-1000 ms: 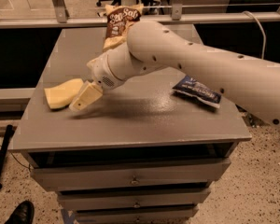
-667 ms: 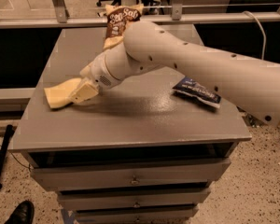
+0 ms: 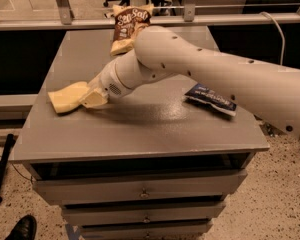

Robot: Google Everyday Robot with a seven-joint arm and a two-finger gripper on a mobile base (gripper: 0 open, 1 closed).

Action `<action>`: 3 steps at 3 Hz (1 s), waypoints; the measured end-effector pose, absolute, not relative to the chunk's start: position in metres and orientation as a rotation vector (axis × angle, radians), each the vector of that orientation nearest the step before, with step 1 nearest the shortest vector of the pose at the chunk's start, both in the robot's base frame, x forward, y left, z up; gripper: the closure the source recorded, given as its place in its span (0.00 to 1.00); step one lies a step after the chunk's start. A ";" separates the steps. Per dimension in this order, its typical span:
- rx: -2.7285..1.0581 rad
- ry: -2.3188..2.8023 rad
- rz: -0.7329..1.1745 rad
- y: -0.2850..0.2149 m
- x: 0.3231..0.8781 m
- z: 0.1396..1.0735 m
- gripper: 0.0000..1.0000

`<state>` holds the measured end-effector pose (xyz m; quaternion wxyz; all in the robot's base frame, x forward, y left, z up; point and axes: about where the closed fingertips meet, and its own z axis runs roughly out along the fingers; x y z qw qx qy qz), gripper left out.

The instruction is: Move sponge near brown chip bag

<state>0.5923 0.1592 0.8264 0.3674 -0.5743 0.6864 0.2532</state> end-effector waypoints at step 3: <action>-1.387 1.757 0.387 0.081 0.610 0.896 1.00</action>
Offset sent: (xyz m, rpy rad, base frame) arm 0.0302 -0.1471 0.1198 -0.1131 -0.2848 -0.2731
